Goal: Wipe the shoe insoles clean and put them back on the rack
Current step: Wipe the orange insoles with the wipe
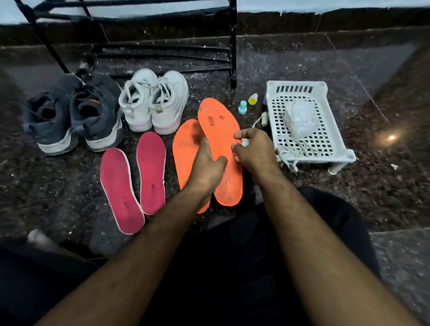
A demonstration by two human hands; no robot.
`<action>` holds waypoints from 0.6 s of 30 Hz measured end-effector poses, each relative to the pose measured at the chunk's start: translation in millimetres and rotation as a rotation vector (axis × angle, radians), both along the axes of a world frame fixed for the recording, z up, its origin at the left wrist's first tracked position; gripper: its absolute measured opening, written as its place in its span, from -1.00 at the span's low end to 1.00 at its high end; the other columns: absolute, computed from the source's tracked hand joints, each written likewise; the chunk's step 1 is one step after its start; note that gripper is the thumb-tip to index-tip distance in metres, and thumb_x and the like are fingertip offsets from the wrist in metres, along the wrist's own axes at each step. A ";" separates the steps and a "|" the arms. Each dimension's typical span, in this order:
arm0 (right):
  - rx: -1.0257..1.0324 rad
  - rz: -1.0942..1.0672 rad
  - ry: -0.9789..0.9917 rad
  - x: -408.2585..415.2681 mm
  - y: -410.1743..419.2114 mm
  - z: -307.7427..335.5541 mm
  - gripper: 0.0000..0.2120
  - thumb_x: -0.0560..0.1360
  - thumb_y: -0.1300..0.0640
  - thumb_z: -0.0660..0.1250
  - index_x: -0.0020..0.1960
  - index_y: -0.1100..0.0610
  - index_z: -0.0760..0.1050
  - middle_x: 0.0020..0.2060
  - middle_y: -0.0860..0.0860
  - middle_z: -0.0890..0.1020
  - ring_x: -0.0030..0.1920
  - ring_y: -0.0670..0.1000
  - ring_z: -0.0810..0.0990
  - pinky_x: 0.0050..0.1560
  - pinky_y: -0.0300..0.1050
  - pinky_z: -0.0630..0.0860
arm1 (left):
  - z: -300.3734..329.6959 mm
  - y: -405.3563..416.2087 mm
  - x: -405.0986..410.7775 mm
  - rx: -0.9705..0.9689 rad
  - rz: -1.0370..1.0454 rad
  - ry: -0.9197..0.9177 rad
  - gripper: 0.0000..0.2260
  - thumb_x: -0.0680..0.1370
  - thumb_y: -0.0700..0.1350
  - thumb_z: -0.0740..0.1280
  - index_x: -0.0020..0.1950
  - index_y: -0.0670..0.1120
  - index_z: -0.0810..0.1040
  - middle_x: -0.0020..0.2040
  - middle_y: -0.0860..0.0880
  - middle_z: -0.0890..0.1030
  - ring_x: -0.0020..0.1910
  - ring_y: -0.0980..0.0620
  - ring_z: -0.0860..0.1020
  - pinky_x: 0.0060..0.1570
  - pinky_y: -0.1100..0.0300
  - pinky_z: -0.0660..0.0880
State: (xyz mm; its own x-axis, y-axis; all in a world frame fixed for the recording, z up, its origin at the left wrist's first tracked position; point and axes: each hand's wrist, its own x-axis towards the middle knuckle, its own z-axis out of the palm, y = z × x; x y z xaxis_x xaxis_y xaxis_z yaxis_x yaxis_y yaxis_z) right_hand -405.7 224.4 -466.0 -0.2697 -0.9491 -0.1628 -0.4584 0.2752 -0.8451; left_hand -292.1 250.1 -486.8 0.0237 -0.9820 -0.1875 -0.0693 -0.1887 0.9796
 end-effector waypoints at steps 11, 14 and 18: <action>0.207 -0.041 0.231 -8.7 -11.4 -21.6 -0.75 0.51 0.25 0.38 0.08 -0.06 0.56 0.13 0.02 0.64 0.16 0.05 0.61 0.16 -0.17 0.47 | -28.2 -6.3 -11.9 0.097 -0.202 -0.501 -0.34 0.57 -0.27 0.30 0.61 -0.25 0.08 0.61 -0.22 0.05 0.60 -0.09 0.05 0.40 0.38 -0.02; 0.204 0.000 0.288 -6.1 -15.8 -24.7 -0.73 0.49 0.27 0.38 0.08 -0.05 0.56 0.16 0.04 0.61 0.17 0.05 0.61 0.17 -0.12 0.49 | -24.1 -8.9 -12.6 0.085 -0.197 -0.517 -0.39 0.57 -0.27 0.29 0.60 -0.21 0.16 0.62 -0.23 -0.02 0.61 -0.08 0.01 0.46 0.30 0.00; 0.152 0.012 0.383 -2.9 -13.5 -23.2 -0.70 0.49 0.29 0.36 0.13 -0.01 0.60 0.22 0.10 0.46 0.13 0.12 0.60 0.18 -0.04 0.53 | -26.0 -10.5 -16.0 0.023 -0.104 -0.502 -0.48 0.53 -0.25 0.35 0.49 -0.19 0.39 0.60 -0.28 0.09 0.58 -0.13 0.15 0.46 0.26 0.10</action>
State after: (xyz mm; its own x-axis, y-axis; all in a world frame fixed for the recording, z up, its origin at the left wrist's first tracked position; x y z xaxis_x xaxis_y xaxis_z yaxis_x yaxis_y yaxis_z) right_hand -408.6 210.9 -489.2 -0.3270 -0.9254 -0.1916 -0.7362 0.3766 -0.5624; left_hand -308.0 239.5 -512.8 0.0187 -0.9797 -0.1994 -0.5495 -0.1767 0.8166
